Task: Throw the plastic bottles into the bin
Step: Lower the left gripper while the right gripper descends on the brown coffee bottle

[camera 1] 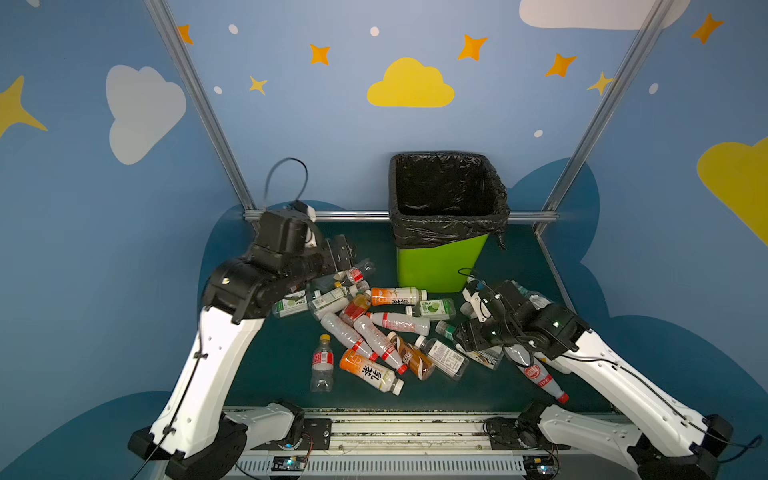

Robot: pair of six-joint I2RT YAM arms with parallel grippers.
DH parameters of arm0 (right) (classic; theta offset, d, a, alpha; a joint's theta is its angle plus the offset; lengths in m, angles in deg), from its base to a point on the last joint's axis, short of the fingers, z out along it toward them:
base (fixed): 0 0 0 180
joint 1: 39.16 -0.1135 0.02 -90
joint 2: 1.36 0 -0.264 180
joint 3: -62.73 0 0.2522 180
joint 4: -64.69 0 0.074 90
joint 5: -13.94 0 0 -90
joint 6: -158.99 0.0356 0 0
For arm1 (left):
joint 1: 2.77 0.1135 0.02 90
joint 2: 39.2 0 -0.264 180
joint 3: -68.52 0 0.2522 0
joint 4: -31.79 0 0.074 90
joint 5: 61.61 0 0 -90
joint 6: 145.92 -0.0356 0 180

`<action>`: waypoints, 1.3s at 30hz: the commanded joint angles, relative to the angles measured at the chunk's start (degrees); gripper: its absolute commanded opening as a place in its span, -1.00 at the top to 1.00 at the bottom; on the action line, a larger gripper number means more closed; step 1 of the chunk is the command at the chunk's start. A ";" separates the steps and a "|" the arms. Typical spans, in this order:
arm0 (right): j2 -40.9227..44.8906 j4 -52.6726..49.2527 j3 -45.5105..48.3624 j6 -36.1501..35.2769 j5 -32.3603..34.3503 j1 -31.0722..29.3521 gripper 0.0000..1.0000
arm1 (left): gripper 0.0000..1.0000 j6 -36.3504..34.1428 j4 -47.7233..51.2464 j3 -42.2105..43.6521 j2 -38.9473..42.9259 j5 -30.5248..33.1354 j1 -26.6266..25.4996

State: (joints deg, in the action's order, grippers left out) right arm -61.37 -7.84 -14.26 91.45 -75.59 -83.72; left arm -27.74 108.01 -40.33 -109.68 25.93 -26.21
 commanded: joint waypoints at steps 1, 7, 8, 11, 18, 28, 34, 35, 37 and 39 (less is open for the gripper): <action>-1.70 -0.39 1.54 -2.50 -5.65 -0.42 -0.57 | -1.00 6.45 1.80 13.54 5.63 0.53 -0.56; -4.11 6.27 5.04 0.16 -6.73 -6.51 -0.56 | -1.00 17.27 -3.46 31.65 19.01 2.04 -2.98; -5.15 7.41 5.42 0.85 -6.33 -7.63 -0.56 | -1.00 18.32 -3.73 33.28 20.75 2.45 -3.35; -9.27 9.56 5.01 2.29 -5.14 -10.91 -0.56 | -1.00 19.96 -4.58 35.91 23.93 1.86 -3.48; -18.28 13.00 2.02 2.96 -2.14 -14.67 -0.57 | -1.00 17.52 -7.62 36.81 21.72 -1.18 -3.63; -31.19 13.19 -3.29 1.92 -1.50 -15.68 -0.56 | -1.00 7.74 -9.52 34.25 18.45 6.41 -7.32; -36.86 12.24 -5.97 1.91 -1.50 -16.42 -0.54 | -1.00 3.23 -7.96 31.41 17.81 7.47 -7.39; -37.70 11.75 -6.52 2.02 -1.04 -16.56 -0.53 | -1.00 3.02 -7.96 31.38 17.92 7.16 -7.34; -38.95 11.16 -7.28 2.18 -0.25 -16.77 -0.53 | -1.00 2.53 -7.75 31.28 18.07 6.47 -7.29; -39.94 10.83 -7.74 2.32 0.47 -16.76 -0.53 | -1.00 2.21 -7.70 31.24 18.26 5.87 -7.34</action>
State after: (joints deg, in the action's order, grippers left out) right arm -100.25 4.93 -20.24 93.59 -76.88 -100.13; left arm -23.08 99.04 -8.14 -91.95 31.73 -33.42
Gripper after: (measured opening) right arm 0.764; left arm 0.998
